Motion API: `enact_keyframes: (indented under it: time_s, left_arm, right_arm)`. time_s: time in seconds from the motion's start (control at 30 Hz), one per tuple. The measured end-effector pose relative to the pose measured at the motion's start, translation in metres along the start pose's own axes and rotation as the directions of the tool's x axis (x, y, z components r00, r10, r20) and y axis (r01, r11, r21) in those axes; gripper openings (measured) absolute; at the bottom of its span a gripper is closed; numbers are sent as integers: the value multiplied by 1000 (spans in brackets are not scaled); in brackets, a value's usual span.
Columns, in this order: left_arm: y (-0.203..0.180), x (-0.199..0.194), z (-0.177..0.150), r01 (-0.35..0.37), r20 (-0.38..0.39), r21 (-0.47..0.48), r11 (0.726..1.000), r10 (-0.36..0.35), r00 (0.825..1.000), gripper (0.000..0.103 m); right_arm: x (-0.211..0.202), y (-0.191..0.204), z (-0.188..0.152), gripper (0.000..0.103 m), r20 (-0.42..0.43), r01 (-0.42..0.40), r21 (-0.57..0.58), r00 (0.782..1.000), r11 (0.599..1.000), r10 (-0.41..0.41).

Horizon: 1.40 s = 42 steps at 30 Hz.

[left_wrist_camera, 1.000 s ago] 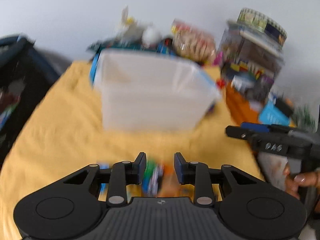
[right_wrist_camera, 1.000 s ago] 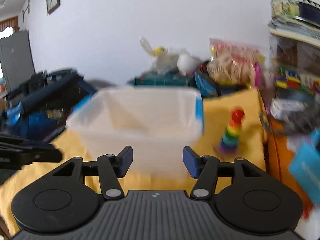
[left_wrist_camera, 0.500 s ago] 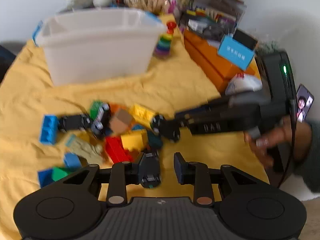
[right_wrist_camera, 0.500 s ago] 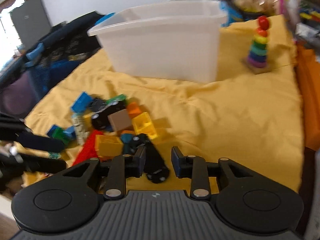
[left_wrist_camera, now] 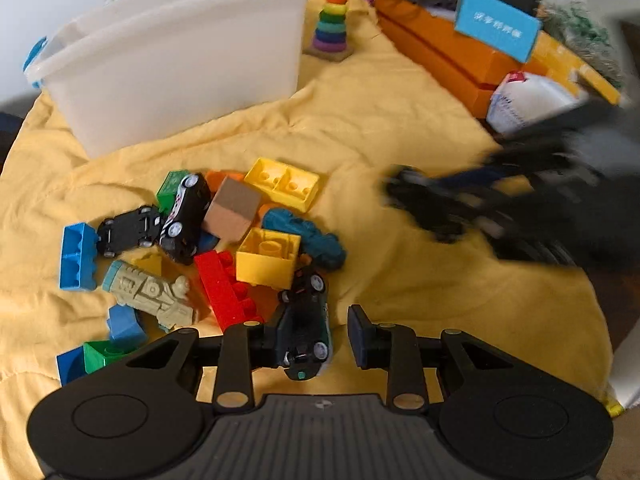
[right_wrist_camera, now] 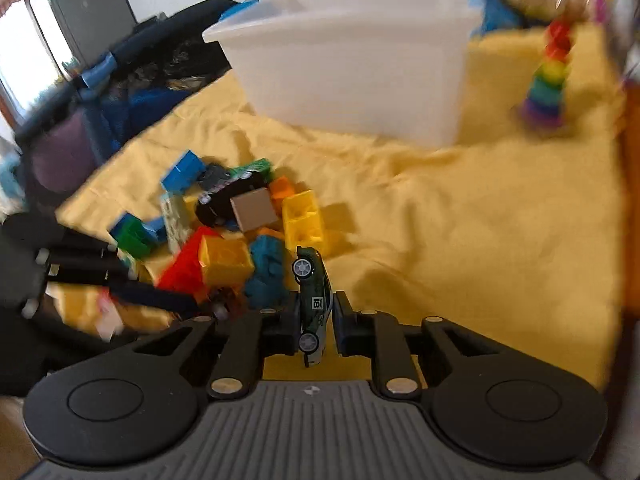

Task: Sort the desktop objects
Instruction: 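Grasp the red-green car with the left tool while the right tool grasps the white-green car, then carry both cars over the white bin and open both tools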

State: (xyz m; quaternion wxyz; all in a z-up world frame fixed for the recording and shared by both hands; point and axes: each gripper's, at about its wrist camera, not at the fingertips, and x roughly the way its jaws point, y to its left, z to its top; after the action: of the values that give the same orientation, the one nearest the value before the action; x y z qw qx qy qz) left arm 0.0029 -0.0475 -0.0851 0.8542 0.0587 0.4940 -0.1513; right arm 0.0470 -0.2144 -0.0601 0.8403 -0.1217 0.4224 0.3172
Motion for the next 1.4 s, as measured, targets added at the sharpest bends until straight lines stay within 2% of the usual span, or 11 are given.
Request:
enact_keyframes:
  time_s: [0.07, 0.17, 0.27, 0.33, 0.47, 0.6, 0.8, 0.93, 1.03, 1.1, 1.4]
  left_arm:
    - [10, 2, 0, 12, -8, -54, 998, -12, 1000, 22]
    - [38, 3, 1, 153, -10, -233, 960, -160, 987, 21]
    - [52, 2, -3, 367, 34, -367, 855, -382, 923, 20]
    - [44, 7, -3, 399, 13, -357, 845, -423, 906, 20]
    - [36, 13, -7, 304, -35, -298, 905, -329, 944, 34]
    - [19, -17, -5, 120, 6, -89, 989, -120, 993, 49]
    - [0, -27, 3, 115, 33, -3, 993, -115, 993, 50]
    - [-13, -4, 5, 90, -51, 10, 996, -90, 995, 50]
    - [-9, 8, -1, 160, -76, -40, 986, -163, 984, 48]
    - [-7, 10, -5, 156, -52, -39, 987, -158, 986, 33]
    - [8, -32, 20, 155, 50, -54, 986, -152, 987, 34]
  right_arm:
    - [-10, 19, -15, 19, -11, 112, -119, 993, 987, -114]
    - [-7, 35, -34, 19, -29, 223, -227, 972, 948, -235]
    - [-1, 44, -45, 19, -33, 295, -270, 948, 916, -315]
    - [1, 55, -49, 21, -28, 312, -321, 941, 894, -338]
    - [-5, 64, -54, 33, -23, 272, -319, 956, 908, -294]
    - [-20, 49, -49, 47, -30, 157, -121, 986, 980, -162]
    - [-26, 35, -46, 48, -14, 136, -42, 990, 990, -137]
    - [-18, 28, -44, 48, -30, 126, -55, 991, 990, -128]
    - [-12, 25, -45, 48, -33, 101, -73, 994, 992, -103]
    - [-3, 25, -49, 42, -56, 86, -86, 994, 993, -91]
    - [-26, 8, -40, 33, -3, 53, 47, 999, 997, -53]
